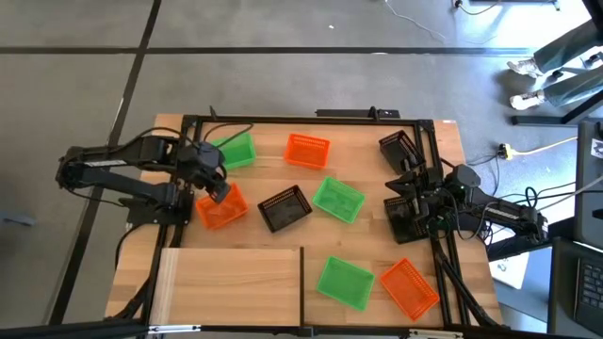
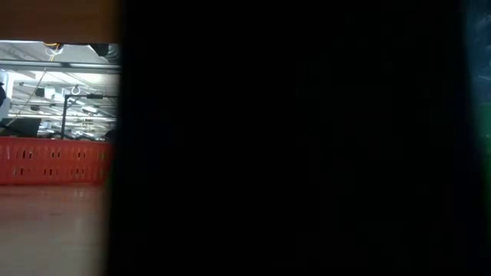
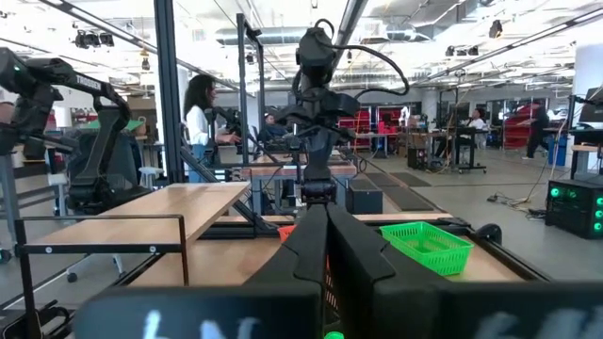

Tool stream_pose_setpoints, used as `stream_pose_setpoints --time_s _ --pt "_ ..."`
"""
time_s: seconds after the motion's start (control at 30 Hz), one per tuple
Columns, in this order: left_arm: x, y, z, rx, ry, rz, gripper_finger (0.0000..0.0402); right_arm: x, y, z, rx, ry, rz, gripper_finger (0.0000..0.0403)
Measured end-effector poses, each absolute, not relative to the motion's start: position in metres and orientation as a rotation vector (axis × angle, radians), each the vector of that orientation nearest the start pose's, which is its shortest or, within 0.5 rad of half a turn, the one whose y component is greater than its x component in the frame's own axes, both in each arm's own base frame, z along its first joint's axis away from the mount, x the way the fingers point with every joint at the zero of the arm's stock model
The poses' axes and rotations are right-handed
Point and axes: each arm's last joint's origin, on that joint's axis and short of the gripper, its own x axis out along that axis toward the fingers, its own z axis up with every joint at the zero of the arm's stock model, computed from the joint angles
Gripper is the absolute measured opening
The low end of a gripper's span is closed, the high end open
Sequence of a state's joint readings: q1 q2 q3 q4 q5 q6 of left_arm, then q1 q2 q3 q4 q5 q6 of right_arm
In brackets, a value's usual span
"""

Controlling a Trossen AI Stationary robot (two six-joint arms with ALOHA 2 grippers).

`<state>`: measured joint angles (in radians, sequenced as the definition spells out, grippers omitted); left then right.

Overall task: Stack baskets on shelf by color
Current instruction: Put the middle orange basket on the shelf

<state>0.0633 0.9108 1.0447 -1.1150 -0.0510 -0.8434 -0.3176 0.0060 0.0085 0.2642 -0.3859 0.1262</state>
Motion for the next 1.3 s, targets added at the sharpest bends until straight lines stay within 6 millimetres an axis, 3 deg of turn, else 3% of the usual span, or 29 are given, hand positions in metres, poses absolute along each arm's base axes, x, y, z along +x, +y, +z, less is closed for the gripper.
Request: stream_pose_setpoints --time_s 0.3,0.43,0.67,1.0,1.3 --pt "0.148 0.011 0.308 -0.933 1.03 0.73 0.0072 0.091 -0.018 0.191 0.033 -0.246 0.084 0.0012" --pt "0.16 0.015 0.302 -1.072 0.998 0.847 0.0097 0.091 -0.018 0.191 0.032 -0.25 0.083 0.0012" --pt "0.191 0.021 0.285 -1.367 0.904 1.077 0.0097 0.091 -0.018 0.191 0.043 -0.253 0.085 0.0012" --pt "0.23 0.025 0.251 -1.36 0.949 1.213 0.0096 0.091 -0.018 0.191 0.061 -0.247 0.086 0.0012" --pt "0.246 0.027 0.23 -1.36 0.959 1.303 0.0096 0.091 -0.018 0.191 0.06 -0.245 0.086 0.0012"
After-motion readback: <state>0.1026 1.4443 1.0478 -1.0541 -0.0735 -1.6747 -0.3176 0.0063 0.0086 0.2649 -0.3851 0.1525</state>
